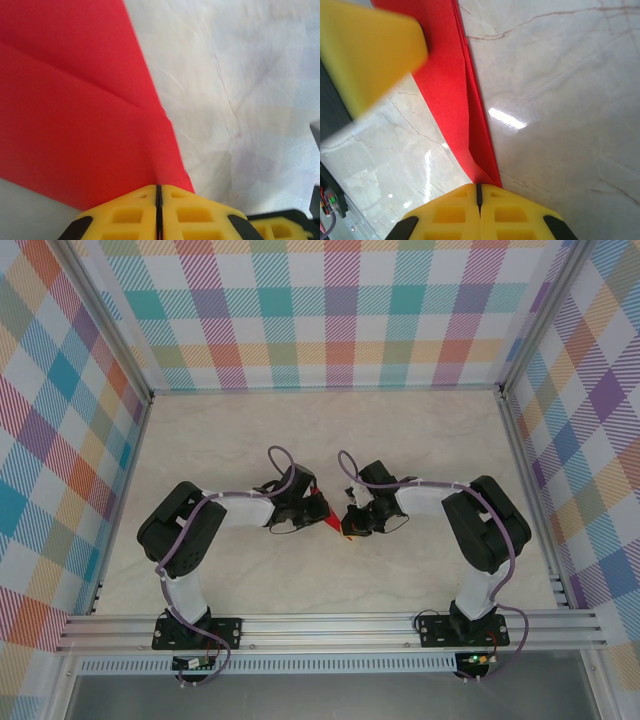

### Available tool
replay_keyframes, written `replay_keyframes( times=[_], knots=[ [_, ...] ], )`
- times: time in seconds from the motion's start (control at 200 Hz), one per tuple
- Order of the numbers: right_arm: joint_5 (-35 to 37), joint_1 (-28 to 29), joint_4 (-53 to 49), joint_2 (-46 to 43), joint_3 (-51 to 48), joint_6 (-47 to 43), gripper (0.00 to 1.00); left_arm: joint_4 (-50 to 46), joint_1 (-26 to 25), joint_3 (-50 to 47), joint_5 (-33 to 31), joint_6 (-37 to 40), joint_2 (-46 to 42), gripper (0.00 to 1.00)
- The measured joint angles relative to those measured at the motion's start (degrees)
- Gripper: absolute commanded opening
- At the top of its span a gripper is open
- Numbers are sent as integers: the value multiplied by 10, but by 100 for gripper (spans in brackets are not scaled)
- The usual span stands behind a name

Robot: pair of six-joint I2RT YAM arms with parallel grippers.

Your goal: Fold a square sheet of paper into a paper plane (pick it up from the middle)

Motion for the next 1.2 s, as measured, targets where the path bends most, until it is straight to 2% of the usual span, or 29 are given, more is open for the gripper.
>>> replay_keyframes(
  times=[0.145, 0.27, 0.54, 0.84, 1.2],
  knots=[
    [0, -3, 2, -1, -1, 0, 5, 1, 50, -3, 13, 10, 0, 10],
    [0, -3, 4, -2, -2, 0, 6, 1, 67, -5, 26, 19, 0, 9],
    [11, 7, -46, -5, 30, -12, 9, 10, 72, -11, 38, 31, 0, 9],
    [12, 21, -79, 32, 135, -37, 9, 10, 73, -11, 41, 38, 0, 9],
    [11, 21, -111, 70, 140, -74, 9, 8, 73, -10, 41, 38, 1, 9]
  ],
)
